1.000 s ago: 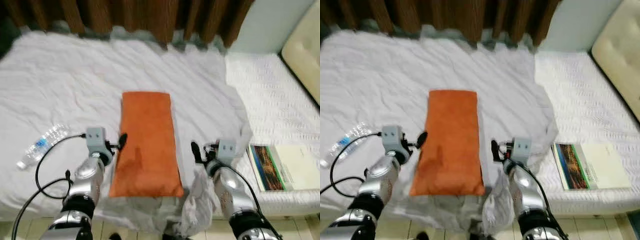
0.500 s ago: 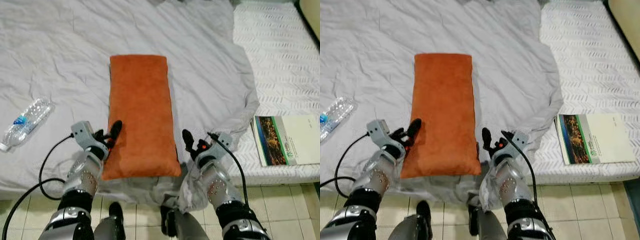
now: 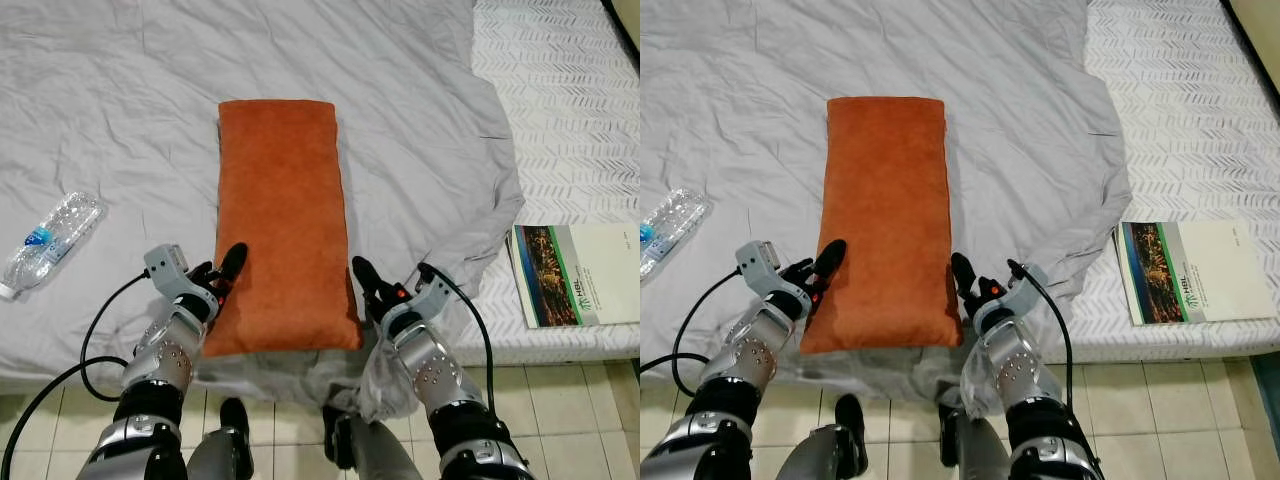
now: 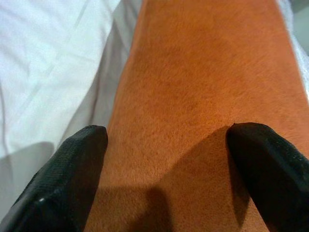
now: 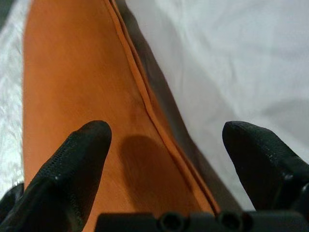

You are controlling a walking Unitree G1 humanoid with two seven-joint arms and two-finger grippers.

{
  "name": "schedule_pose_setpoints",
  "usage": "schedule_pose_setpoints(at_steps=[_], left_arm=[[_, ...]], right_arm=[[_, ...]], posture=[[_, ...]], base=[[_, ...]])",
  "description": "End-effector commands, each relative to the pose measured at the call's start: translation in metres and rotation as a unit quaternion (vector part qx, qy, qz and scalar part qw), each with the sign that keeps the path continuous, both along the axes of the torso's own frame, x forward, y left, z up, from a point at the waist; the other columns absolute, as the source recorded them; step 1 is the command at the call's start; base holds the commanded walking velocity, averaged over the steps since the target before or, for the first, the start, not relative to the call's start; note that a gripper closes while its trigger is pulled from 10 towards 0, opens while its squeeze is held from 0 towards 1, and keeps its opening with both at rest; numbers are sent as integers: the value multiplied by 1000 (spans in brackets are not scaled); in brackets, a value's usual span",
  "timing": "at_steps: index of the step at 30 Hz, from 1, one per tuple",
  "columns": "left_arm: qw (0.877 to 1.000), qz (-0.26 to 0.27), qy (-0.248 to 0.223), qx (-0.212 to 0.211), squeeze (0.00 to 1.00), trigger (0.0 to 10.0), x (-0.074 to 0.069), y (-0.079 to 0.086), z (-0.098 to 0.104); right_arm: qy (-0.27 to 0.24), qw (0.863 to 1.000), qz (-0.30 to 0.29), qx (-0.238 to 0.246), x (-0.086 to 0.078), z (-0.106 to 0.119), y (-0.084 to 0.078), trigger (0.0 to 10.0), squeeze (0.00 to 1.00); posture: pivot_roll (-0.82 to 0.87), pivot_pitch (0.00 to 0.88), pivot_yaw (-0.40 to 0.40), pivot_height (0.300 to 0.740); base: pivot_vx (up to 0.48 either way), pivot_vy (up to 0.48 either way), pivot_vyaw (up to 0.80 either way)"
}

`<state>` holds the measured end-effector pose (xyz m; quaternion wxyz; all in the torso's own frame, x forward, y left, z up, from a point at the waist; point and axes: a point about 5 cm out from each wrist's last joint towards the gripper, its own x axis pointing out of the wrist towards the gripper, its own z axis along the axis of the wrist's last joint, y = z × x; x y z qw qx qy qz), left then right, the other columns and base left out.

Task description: Clean up the room

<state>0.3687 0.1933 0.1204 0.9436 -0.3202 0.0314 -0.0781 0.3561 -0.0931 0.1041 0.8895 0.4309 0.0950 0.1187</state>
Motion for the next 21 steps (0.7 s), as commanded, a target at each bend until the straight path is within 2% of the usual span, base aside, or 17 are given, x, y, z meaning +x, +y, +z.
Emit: schedule_pose_setpoints(at_steps=[1,5,7,11,15,17,18,19,20,21], left_arm=[[999,-6,33,-7,0,10000,-6,-2,-18],[998,-24,49,9,0,10000,-3,-16,-22],[998,-27,52,13,0,10000,-2,-18,-23],[997,-50,60,26,0,10000,-1,-25,-24],[995,-59,68,35,0,10000,0,-30,-25],[994,-65,89,11,0,10000,-2,-33,-30],[993,-64,99,1,0,7529,-4,-33,-34],[992,-60,107,-8,0,0,-5,-32,-37],[992,-60,107,-8,0,0,-5,-32,-37],[992,-57,109,-14,0,0,-7,-32,-39]], right_arm=[[20,999,23,15,-5,-8,18,10000,0],[51,997,62,14,-11,-22,44,10000,0],[57,996,69,12,-13,-25,50,10000,0],[47,995,90,6,-15,-23,68,10000,0],[48,994,97,2,-17,-23,73,10000,0],[55,993,101,-14,-20,-28,75,10000,0],[57,993,102,-18,-21,-30,76,10000,0],[62,993,98,-18,-21,-33,75,1098,0],[62,993,98,-18,-21,-33,75,1098,0],[68,993,92,-16,-22,-35,73,0,0]], posture=[[-158,603,-115,740],[-156,601,-115,740],[-148,601,-111,740],[-121,602,-99,740],[-116,599,-97,740],[-113,595,-93,740],[-113,595,-93,740],[-115,594,-94,740],[-115,594,-94,740],[-115,594,-94,740]], base=[[0,0,0],[0,0,0],[0,0,0],[0,0,0],[0,0,0],[0,0,0],[0,0,0],[0,0,0],[0,0,0],[0,0,0]])
